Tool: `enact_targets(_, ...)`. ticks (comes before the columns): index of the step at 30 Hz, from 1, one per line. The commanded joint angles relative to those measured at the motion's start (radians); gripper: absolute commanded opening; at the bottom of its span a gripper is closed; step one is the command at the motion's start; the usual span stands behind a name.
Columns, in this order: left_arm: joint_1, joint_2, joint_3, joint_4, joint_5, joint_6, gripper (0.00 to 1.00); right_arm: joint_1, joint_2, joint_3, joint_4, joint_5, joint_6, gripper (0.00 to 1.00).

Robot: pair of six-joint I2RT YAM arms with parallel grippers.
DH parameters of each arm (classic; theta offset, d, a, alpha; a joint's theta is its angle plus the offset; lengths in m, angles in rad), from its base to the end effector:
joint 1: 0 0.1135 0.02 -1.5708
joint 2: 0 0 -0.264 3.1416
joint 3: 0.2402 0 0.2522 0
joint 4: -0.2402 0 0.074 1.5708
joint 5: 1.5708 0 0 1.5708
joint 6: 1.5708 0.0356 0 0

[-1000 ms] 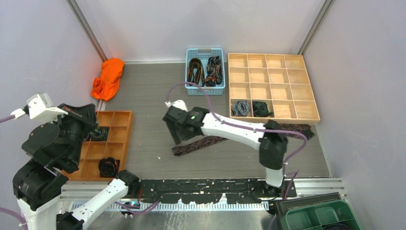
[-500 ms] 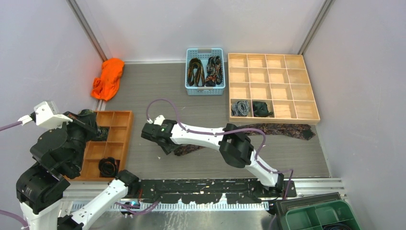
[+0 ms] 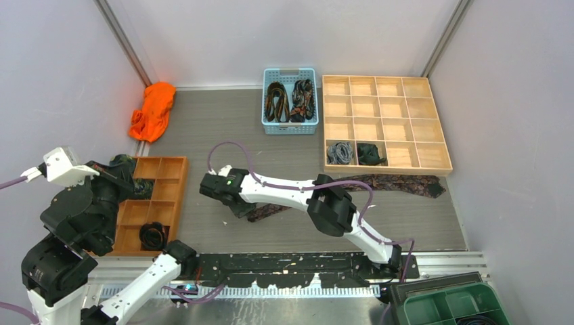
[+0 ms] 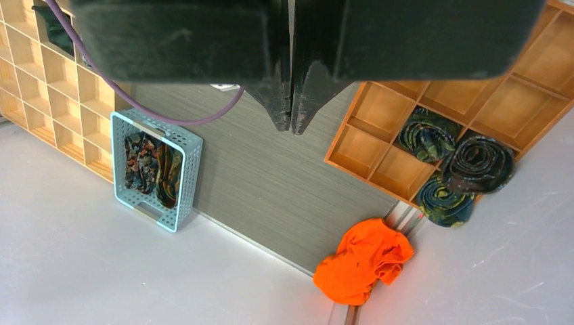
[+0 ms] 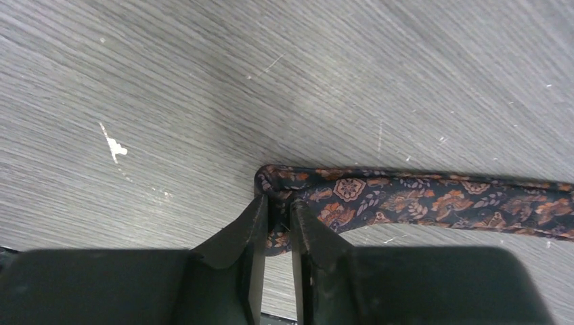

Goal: Roll the ties
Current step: Roll the tie at the center of the board.

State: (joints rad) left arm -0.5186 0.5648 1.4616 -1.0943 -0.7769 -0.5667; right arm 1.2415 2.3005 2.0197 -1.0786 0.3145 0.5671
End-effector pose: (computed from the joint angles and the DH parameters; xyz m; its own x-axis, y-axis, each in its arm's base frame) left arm 0.0128 0.0214 0.4641 -0.0130 -0.4334 -0.9011 -0.2970 0.8622 -0.4103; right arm 0.1626 0.4418 0.1946 -0.7388 -0.5822 -0.3395 -0.5714 0.8082 -0.1424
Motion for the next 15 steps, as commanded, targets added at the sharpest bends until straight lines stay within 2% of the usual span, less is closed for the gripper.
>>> enact_targets(1, 0.003, -0.009, 0.006, 0.013, -0.037, 0.022, 0.01, -0.002, -0.008, 0.012, 0.029, -0.061, 0.020, 0.17)
enact_targets(8, 0.003, -0.012, 0.005, 0.014, -0.041, 0.027, 0.01, -0.001, -0.045, -0.012, 0.133, -0.181, -0.002, 0.04)
enact_targets(15, 0.003, 0.005, 0.000, 0.019, -0.031, 0.028, 0.01, -0.012, -0.060, -0.048, 0.244, -0.382, -0.021, 0.02)
